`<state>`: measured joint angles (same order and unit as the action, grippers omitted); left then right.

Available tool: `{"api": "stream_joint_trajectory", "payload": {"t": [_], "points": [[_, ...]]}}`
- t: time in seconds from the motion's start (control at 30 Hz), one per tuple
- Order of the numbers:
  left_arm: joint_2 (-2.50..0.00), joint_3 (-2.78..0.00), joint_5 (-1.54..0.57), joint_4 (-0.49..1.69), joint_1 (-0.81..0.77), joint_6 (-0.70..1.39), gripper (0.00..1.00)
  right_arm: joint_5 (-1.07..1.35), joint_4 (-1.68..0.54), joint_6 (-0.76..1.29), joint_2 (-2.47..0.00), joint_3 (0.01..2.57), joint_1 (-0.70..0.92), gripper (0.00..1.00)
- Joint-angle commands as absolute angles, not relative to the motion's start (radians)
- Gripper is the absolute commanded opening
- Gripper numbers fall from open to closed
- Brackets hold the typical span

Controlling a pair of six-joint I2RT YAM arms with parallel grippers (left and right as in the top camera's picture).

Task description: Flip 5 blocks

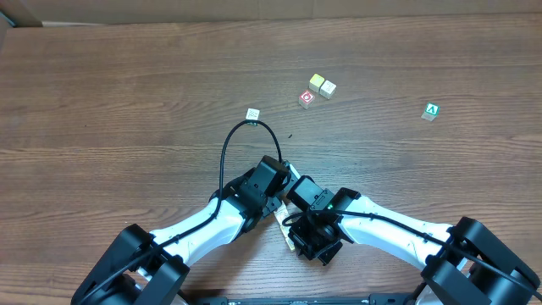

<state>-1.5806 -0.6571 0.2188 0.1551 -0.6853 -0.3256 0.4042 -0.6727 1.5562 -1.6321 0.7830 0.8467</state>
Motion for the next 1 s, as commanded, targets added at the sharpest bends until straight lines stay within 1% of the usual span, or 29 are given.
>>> {"api": "stream_joint_trajectory", "payload": {"t": [0.0, 0.37, 0.77, 0.97], "points": [[-1.599, -0.638, 0.025, 0.170, -0.726, -0.347, 0.04, 0.360, -0.588, 1.565, -1.629, 0.820, 0.837, 0.04], [-1.599, -0.638, 0.025, 0.128, -0.725, -0.405, 0.04, 0.360, -0.588, 1.565, -1.629, 0.820, 0.837, 0.04], [-1.599, -0.638, 0.025, 0.129, -0.725, -0.427, 0.04, 0.361, -0.593, 1.565, -1.629, 0.820, 0.838, 0.04], [-1.599, -0.638, 0.025, 0.130, -0.702, -0.426, 0.04, 0.348, -0.590, 1.577, -1.629, 0.820, 0.865, 0.04]]}}
